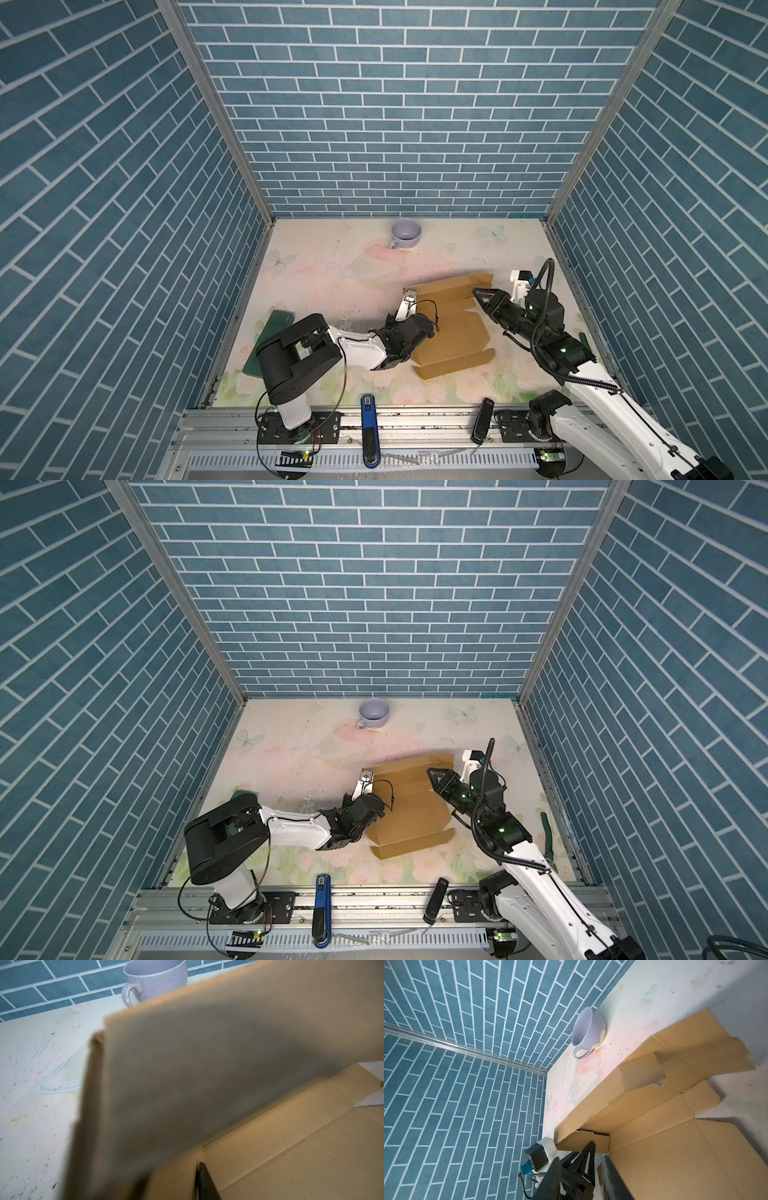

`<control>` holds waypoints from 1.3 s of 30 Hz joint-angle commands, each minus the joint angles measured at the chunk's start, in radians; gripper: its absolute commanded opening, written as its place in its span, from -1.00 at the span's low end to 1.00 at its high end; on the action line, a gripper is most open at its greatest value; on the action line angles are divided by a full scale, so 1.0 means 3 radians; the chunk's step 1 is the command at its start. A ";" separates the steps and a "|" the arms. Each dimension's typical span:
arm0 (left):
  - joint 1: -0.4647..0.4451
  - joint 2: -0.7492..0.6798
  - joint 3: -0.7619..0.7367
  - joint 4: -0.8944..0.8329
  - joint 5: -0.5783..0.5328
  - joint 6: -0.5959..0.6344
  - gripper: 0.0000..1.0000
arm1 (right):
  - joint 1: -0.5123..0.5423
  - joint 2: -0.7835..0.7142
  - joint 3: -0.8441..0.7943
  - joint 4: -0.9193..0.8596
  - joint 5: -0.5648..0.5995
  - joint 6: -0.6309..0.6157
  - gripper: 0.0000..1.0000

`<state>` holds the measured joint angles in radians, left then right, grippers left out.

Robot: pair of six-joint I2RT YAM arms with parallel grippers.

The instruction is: Fold the paper box

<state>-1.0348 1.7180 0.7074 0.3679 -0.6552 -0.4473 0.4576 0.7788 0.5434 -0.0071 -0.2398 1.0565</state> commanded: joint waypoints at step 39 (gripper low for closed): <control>0.0228 0.0028 0.0059 0.0077 0.0141 0.0484 -0.61 | 0.0315 0.2059 0.0603 0.1168 -0.0122 -0.0511 -0.58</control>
<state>-0.9749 1.7149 0.6930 0.4141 -0.5896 -0.3050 0.5472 1.3823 0.7483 0.2947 -0.2920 0.8860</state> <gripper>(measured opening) 0.193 0.212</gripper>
